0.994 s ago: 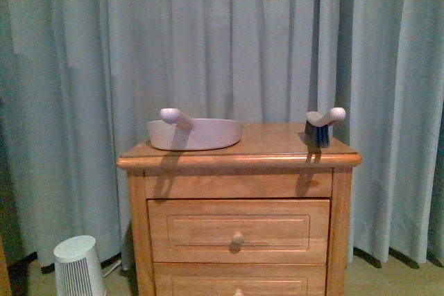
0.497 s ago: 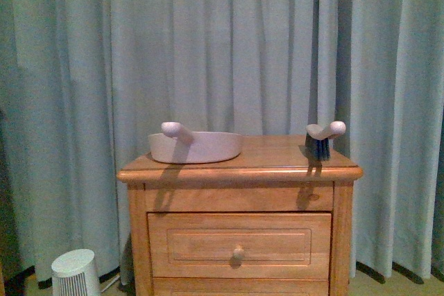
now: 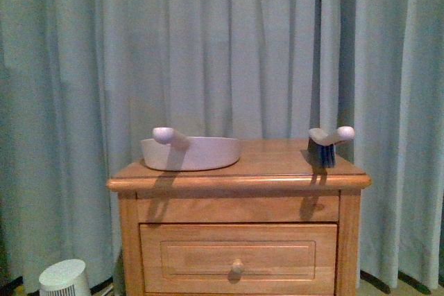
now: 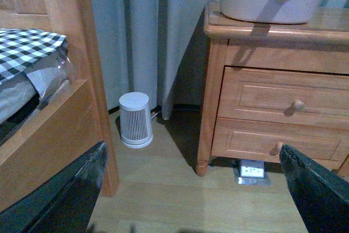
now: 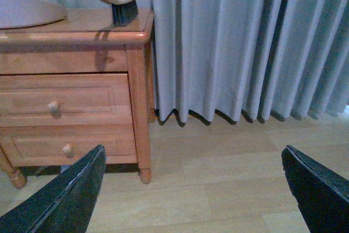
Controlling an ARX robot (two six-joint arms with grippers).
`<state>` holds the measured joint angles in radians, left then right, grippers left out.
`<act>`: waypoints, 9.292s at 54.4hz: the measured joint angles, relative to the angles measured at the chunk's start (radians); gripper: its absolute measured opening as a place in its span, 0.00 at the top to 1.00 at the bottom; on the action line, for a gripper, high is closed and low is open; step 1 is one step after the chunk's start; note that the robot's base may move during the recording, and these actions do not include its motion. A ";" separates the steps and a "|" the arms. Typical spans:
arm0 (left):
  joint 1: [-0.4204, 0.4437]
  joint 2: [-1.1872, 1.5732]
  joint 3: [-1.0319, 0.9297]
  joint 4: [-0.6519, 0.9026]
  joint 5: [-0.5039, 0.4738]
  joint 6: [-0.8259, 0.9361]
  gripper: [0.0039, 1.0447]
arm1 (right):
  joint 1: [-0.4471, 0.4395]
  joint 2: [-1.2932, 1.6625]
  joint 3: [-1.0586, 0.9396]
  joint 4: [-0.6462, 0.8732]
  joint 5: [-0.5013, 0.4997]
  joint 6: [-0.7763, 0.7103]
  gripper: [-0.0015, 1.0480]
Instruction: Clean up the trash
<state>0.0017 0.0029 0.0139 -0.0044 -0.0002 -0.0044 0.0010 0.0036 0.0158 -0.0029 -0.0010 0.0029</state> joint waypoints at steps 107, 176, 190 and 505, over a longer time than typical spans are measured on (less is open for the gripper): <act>-0.492 1.670 1.418 -0.388 -0.237 0.082 0.07 | 0.000 0.000 0.000 0.000 0.000 0.000 0.07; -0.407 1.961 1.484 -0.363 -0.287 -0.032 0.18 | 0.000 0.000 0.000 0.000 0.000 0.000 0.07; -0.407 1.961 1.482 -0.365 -0.293 -0.031 0.61 | 0.000 0.000 0.000 0.000 0.000 0.000 0.07; 0.251 0.377 0.489 0.219 0.472 -0.147 0.73 | 0.331 0.543 0.447 0.329 0.341 0.023 0.79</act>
<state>0.2531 0.3798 0.5034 0.2150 0.4713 -0.1513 0.3317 0.5465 0.4629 0.3260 0.3405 0.0254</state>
